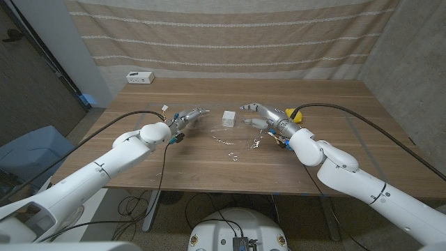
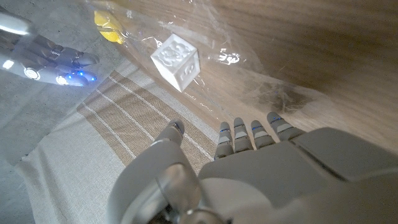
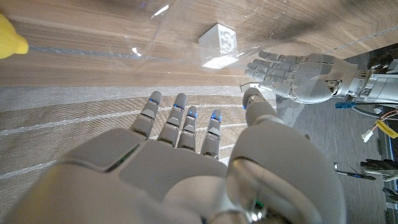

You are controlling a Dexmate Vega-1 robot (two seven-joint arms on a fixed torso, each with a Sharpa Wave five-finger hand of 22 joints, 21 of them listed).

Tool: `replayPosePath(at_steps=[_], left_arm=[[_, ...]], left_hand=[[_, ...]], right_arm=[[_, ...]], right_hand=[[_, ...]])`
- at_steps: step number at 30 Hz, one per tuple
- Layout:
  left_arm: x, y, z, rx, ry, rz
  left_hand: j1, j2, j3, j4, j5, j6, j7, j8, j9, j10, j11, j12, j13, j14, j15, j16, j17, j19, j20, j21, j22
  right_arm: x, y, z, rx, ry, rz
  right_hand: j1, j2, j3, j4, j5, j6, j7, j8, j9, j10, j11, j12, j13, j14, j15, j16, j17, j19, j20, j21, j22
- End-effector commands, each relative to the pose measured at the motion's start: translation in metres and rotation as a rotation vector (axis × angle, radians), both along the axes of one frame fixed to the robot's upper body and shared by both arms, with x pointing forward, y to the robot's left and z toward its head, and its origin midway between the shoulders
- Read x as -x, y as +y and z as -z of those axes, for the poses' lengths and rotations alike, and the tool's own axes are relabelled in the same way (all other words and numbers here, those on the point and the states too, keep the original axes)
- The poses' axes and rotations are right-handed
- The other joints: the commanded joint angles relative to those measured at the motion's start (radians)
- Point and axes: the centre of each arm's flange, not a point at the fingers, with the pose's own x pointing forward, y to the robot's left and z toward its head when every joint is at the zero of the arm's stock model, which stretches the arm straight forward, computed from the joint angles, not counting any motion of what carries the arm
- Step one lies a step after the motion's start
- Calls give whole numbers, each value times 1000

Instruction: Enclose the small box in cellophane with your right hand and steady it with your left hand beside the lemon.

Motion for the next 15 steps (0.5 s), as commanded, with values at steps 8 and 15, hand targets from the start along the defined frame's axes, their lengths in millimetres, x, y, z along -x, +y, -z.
replayPosePath(at_steps=[8, 15], left_arm=[[-11, -5, -9, 6, -7, 14], [-15, -7, -9, 17, -4, 28]], left_hand=[[-11, -7, 0, 8, 7, 9, -16, 9, 1, 10, 5, 8, 0, 0, -1, 7, 1, -1, 9, 0, -1], [-19, -9, -3, 12, 8, 14, -20, 10, 1, 10, 6, 9, 0, -1, -1, 8, 1, 0, 11, 0, -1]], right_arm=[[-8, -38, 5, 221, 153, 97], [-5, -40, 16, 479, 150, 308]], right_hand=[[165, -51, 187, 3, 109, -129, -113, -7, 3, -139, -35, -61, 6, -96, 27, -77, -18, -77, 19, -52, -3], [202, -93, 283, 12, 189, -346, -120, -13, 7, -344, -47, -82, 14, -218, 37, -140, -8, -159, 17, -64, 1]])
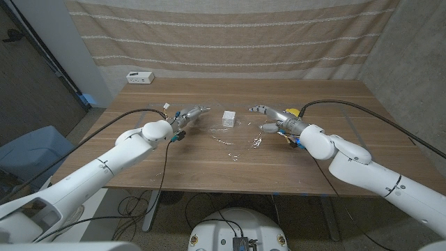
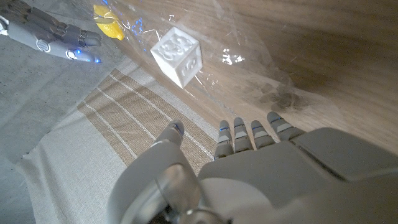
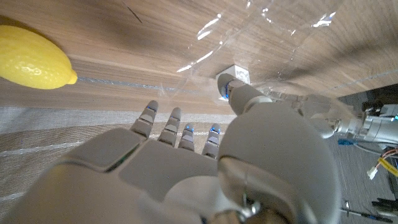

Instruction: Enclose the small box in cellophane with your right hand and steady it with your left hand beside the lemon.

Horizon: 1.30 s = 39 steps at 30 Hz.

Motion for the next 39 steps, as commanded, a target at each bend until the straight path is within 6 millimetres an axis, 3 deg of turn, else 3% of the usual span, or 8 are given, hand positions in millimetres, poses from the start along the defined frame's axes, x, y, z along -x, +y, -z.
replayPosePath(at_steps=[1, 7, 13, 24, 29, 32, 36, 39], left_arm=[[-7, -4, -2, 14, 4, 22], [-6, -4, -1, 25, 10, 26], [-3, -3, 1, 33, 13, 24], [0, 0, 5, 57, 23, 19], [0, 0, 7, 64, 34, 26], [1, 1, 8, 69, 34, 29], [1, 2, 8, 72, 34, 36], [2, 3, 8, 69, 35, 34]], left_hand=[[-11, -1, 0, 9, 8, 2, -8, 10, 1, 7, 2, 3, 0, -1, 0, 8, 4, -1, 9, 0, -1], [-26, -6, -7, 19, 8, 5, -10, 11, 2, 5, 3, 3, 0, -2, -2, 8, 5, 1, 8, 1, -1], [-38, -11, -14, 27, 9, 6, -11, 10, 2, 5, 5, 4, 0, -4, -2, 9, 6, 2, 9, 1, -1], [-55, -16, -22, 38, 10, 8, -11, 10, 2, 3, 4, 4, 0, -5, -2, 9, 7, 3, 7, 1, -1], [-63, -19, -26, 43, 11, 6, -13, 9, 2, 0, 6, 3, 0, -7, -3, 9, 7, 3, 7, 1, 0], [-67, -20, -28, 46, 12, 5, -12, 8, 2, -1, 5, 3, 0, -8, -2, 8, 7, 2, 7, 0, -1], [-72, -22, -30, 49, 13, 3, -11, 7, 2, -3, 5, 2, 0, -10, -2, 8, 7, 2, 7, 0, -1], [-75, -23, -32, 50, 13, 4, -12, 7, 2, -4, 5, 2, 0, -10, -3, 8, 7, 1, 7, 0, -1]], right_arm=[[1, -13, 14, 349, 4, 233], [-3, -9, 30, 406, -58, 237], [-3, -6, 43, 322, -166, 127], [-4, 17, 66, 136, -239, -102], [-2, 33, 75, 71, -318, -169], [0, 44, 79, 90, -406, -186], [-1, 51, 83, 76, -492, -192], [-3, 54, 82, 57, -539, -188]], right_hand=[[16, -15, 56, 5, 44, -121, -4, -2, 8, -130, 9, -5, 8, -75, 8, -32, 13, -54, 5, -1, 6], [-26, -90, 39, 10, -9, -201, -7, 11, 11, -212, 26, 5, 11, -114, 13, -43, 21, -90, 1, 4, 7], [-49, -89, -25, 22, -117, -4, -6, 84, 18, -36, -21, 70, 4, 2, -19, 6, 20, 9, -14, 41, 6], [31, -102, -86, 9, -111, 242, -7, 134, 11, 123, -60, 103, -13, 149, -71, 45, -4, 133, -38, 59, 3], [27, -115, -122, 22, -98, 224, -8, 108, 4, 89, -67, 79, -15, 126, -71, 34, -3, 139, -49, 52, 3], [88, -118, -171, 14, -54, 442, -7, 158, 9, 214, -100, 106, -19, 212, -109, 58, -10, 229, -77, 62, 1], [173, -97, -210, 24, -14, 968, 30, 275, -3, 483, -143, 149, -23, 353, -193, 96, -16, 360, -131, 65, 1], [182, -88, -234, 29, -22, 1077, 65, 301, -4, 581, -150, 166, -23, 392, -225, 122, -4, 405, -151, 72, 2]])
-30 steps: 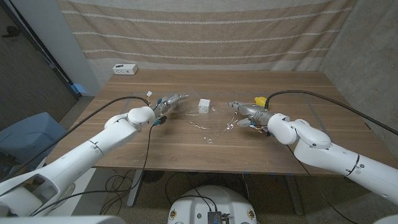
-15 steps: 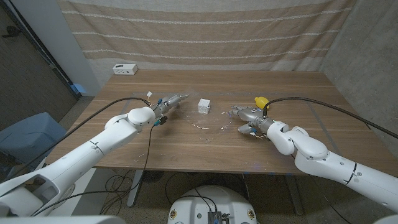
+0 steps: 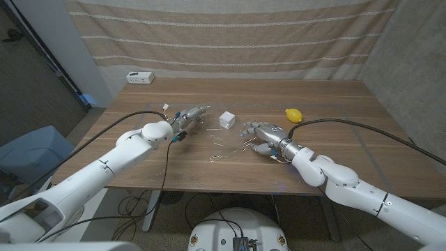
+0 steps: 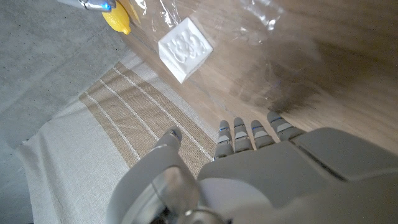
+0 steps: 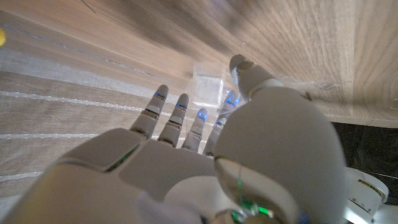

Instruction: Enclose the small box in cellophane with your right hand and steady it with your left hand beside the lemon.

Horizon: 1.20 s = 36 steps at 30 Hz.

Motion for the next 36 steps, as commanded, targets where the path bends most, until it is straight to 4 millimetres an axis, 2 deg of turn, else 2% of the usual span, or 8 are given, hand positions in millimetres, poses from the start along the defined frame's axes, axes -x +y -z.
replayPosePath(at_steps=[1, 5, 14, 22, 27, 29, 36], left_arm=[[2, 3, 2, 11, 7, 9], [4, 5, 3, 13, 5, 7], [7, 8, 6, 20, 3, 10], [12, 13, 9, 32, 9, 1], [15, 14, 11, 39, 6, -4], [16, 14, 12, 46, 4, -5], [16, 12, 12, 47, 4, 2]], left_hand=[[-16, -3, 0, 9, 5, -3, -6, 7, 2, -5, 6, 2, 0, -11, -4, 4, 4, -2, 3, -1, -1], [-21, -5, -3, 12, 6, -4, -6, 7, 2, -5, 5, 2, 0, -11, -3, 4, 4, -3, 4, -2, -1], [-28, -8, -7, 16, 7, -7, -8, 5, 2, -5, 4, 3, 0, -12, -2, 4, 3, 0, 7, -1, -1], [-34, -11, -10, 19, 9, -22, -17, 0, 1, -5, 5, 3, 0, -10, -2, 5, 3, 5, 11, 1, -1], [-41, -14, -14, 22, 11, -55, -29, -9, 1, -6, 6, 4, 0, -7, -1, 5, 2, 7, 15, 1, -2], [-47, -16, -17, 25, 13, -95, -48, -14, 1, -6, 8, 4, 0, -5, 1, 6, 1, 7, 16, -1, -2], [-56, -20, -21, 28, 15, -149, -71, -15, 1, -2, 19, 6, 0, 4, 6, 8, 1, 7, 25, -3, -3]], right_arm=[[1, 23, 11, -88, -201, -98], [0, 24, 6, -143, -211, -105], [-7, 34, -17, -351, -187, -133], [-19, 43, -30, -446, -199, -138], [-25, 46, -37, -479, -201, -132], [-28, 48, -40, -495, -201, -126], [-37, 57, -52, -538, -215, -107]], right_hand=[[26, 13, -25, 7, 2, 182, 44, 42, -2, 136, -7, 24, 3, 54, -130, 32, 17, 59, -28, 9, 2], [20, 30, -36, 18, -5, 178, 43, 35, -2, 152, -5, 24, 4, 60, -134, 42, 25, 70, -36, 11, 3], [10, 36, -50, 25, -12, 171, 51, 27, -1, 155, -2, 17, 4, 63, -128, 47, 29, 79, -33, 11, 4], [4, 38, -55, 27, -15, 168, 59, 22, 0, 158, 3, 13, 5, 67, -117, 45, 27, 79, -23, 8, 4], [6, 42, -52, 26, -14, 162, 60, 19, 1, 160, 9, 10, 5, 70, -115, 42, 24, 78, -19, 7, 4], [7, 43, -51, 26, -15, 160, 62, 17, 2, 160, 6, 8, 6, 70, -109, 39, 22, 78, -17, 6, 5], [4, 49, -53, 27, -17, 157, 64, 14, 3, 160, 7, 2, 6, 66, -102, 35, 22, 68, -7, 0, 5]])
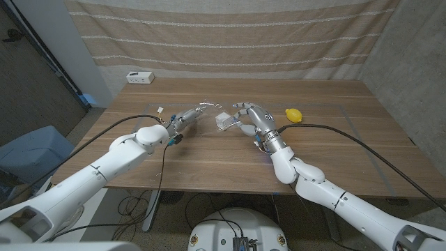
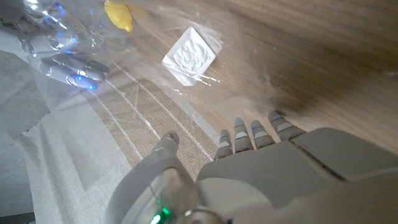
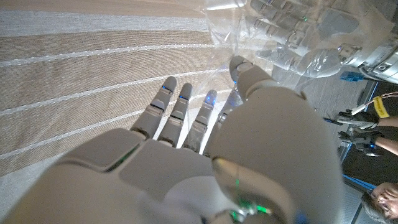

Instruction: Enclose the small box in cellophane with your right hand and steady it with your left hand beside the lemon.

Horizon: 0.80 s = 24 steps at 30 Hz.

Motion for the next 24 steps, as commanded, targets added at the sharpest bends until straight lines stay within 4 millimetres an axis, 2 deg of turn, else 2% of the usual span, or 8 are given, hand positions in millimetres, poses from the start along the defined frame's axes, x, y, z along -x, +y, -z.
replayPosePath(at_steps=[1, 5, 19, 24], left_arm=[[4, -1, 2, 11, 0, 3], [3, -1, 2, 17, 2, 8], [0, 1, 4, 26, 7, 17], [4, 3, 2, 35, -41, 24]], left_hand=[[-11, -6, 0, 6, 8, -19, -8, -2, 1, 4, 12, 7, 0, 5, 6, 8, 3, 2, 13, -3, 2], [-14, -8, -2, 7, 8, -22, -10, 2, 1, 11, 18, 10, 0, 11, 10, 10, 3, 2, 16, -3, 2], [-23, -14, -8, 9, 10, -52, -19, 3, 1, 17, 31, 11, 0, 24, 21, 11, 3, 1, 22, -5, 2], [-34, -26, -18, 10, 11, -65, -38, 9, 0, 28, 46, 14, 0, 46, 33, 15, 3, 14, 56, -2, 1]], right_arm=[[-16, 16, -20, -96, -5, 10], [-20, 24, -28, -110, 12, 5], [-33, 53, -54, -170, 22, 8], [-41, 66, -63, -146, 29, 13]], right_hand=[[-1, 10, -2, 3, -5, -2, 1, -2, 6, 5, 3, -3, 3, 5, -96, -3, 1, -2, 9, -4, 2], [0, 10, -1, 2, -6, -2, 5, -2, 6, 8, 11, -5, 4, 6, -87, -7, -2, -7, 16, -8, 2], [-4, 12, 1, 1, -10, 1, 11, -4, 7, 24, 11, -9, 4, 8, -81, -16, -6, -17, 22, -16, 2], [-3, 13, 3, -1, -11, 3, 13, -4, 7, 26, 19, -12, 5, 10, -79, -18, -7, -18, 24, -17, 2]])
